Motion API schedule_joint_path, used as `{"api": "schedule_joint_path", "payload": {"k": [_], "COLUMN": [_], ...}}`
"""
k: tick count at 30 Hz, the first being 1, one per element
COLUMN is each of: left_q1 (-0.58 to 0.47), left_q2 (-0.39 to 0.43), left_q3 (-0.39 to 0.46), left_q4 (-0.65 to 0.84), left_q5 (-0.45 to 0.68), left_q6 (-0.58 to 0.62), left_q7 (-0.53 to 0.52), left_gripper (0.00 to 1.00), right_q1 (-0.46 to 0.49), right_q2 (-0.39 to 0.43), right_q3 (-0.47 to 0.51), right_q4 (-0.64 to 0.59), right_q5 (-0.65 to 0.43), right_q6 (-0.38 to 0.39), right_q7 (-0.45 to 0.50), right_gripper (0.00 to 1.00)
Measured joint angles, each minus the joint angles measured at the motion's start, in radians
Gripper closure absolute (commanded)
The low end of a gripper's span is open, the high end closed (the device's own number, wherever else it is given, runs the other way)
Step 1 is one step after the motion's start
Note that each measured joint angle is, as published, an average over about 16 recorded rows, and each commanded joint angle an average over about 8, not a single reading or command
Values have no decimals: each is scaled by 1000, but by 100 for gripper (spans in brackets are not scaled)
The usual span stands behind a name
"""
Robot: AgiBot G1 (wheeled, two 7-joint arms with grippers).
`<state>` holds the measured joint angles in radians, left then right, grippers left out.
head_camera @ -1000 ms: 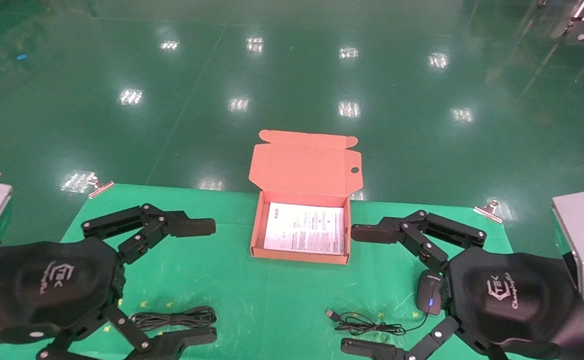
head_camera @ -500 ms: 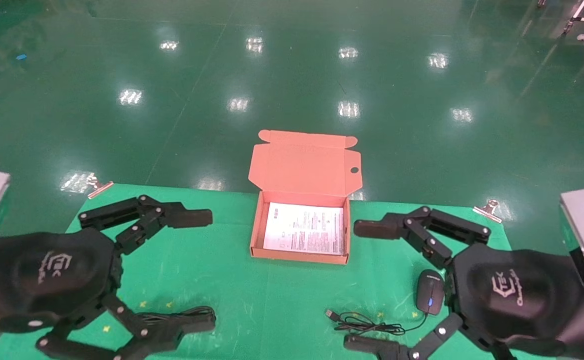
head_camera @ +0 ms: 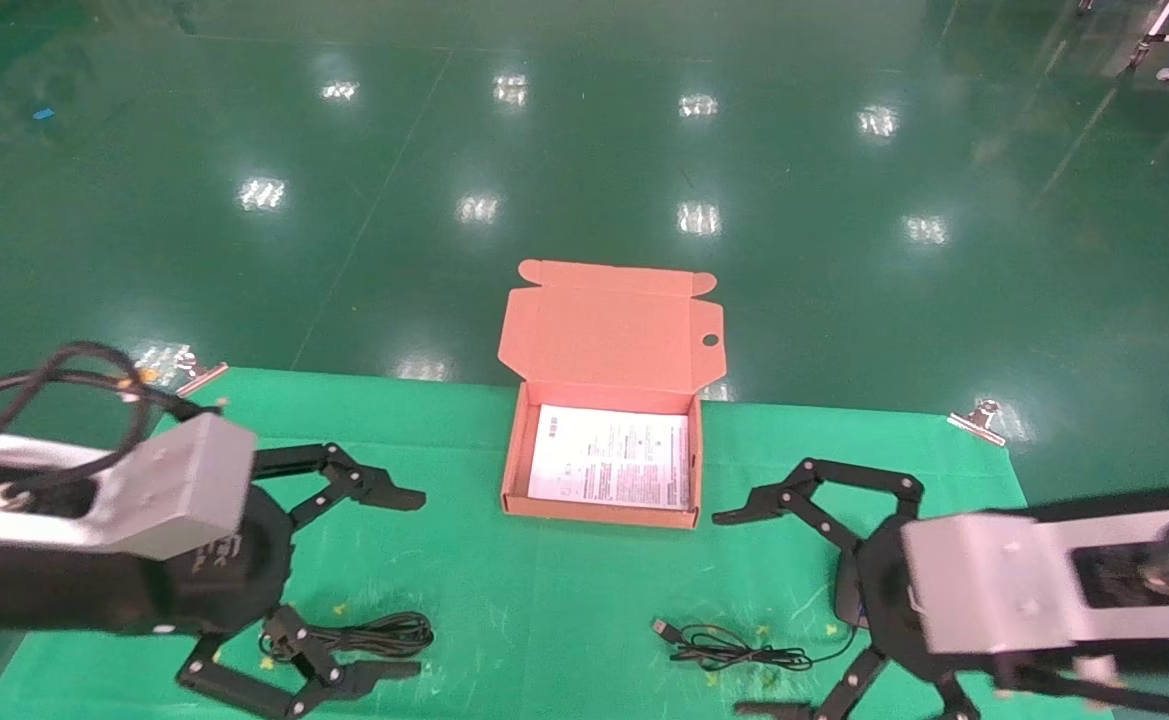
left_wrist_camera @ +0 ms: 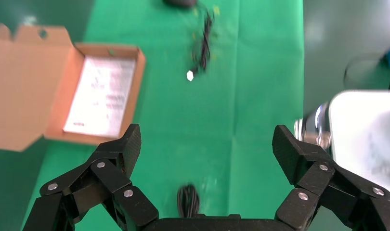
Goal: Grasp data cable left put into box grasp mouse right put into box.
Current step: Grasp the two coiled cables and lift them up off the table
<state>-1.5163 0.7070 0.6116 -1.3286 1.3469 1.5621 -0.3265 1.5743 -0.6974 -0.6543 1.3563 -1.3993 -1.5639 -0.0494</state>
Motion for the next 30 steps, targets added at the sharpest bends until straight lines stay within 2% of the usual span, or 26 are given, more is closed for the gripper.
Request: {"api": "schedule_joint_path", "payload": {"k": [6,12,21,30], "left_q1": [-61,-90,-72,-19], "left_q2": [46,98,176,240], "left_q3": [96,180,269,319], "left_q4": [-1,1,34,115], "left_q5": [134,277,461,578], "left_q6": [-8,-32,-93,-175], "left_q7": [16,32,27,15], "left_gripper": [0,0,0,0], "right_q1": [74,88,28,-75], "right_q2": [-52,-96,-141,-162], "right_q3": [-123,-210,-283,-312], "right_q4": [2,2,0,-4], "right_q5": [-148,-274,-449,-583], "right_q6": [18,51,154,295], "right_q7": [-49,-57,-14,63], "right_gripper": [0,0,0,0]}}
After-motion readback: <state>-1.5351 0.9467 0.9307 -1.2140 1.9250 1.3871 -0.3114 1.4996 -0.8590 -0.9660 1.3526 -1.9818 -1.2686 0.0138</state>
